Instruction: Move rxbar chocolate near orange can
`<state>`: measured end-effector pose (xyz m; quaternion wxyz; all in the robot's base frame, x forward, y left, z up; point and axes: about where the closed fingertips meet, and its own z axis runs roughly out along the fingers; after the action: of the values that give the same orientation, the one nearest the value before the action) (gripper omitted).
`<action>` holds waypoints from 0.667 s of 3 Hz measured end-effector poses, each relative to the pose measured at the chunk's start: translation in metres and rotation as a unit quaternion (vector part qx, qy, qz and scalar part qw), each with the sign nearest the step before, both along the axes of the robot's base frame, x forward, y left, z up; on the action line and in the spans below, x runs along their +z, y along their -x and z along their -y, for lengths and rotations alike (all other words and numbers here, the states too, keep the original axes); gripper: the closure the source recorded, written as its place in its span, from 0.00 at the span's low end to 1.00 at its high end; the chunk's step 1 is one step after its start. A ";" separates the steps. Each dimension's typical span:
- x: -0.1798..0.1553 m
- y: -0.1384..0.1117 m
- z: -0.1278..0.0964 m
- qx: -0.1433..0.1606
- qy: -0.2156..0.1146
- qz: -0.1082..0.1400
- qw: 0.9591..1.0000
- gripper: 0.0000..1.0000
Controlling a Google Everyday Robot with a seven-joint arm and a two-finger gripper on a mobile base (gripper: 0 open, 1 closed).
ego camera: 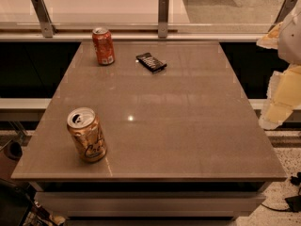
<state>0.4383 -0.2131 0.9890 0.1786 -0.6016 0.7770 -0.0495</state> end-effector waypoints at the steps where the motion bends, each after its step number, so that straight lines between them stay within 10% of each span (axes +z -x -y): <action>1: 0.000 0.000 0.000 0.000 0.000 0.000 1.000 0.00; 2: -0.002 -0.009 0.000 -0.008 -0.019 0.015 1.000 0.00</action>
Offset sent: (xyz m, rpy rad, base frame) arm 0.0249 -0.0011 -0.0107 0.1072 -0.0646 -0.0419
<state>0.4468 -0.2128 0.9868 0.2010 -0.5915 0.7796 -0.0448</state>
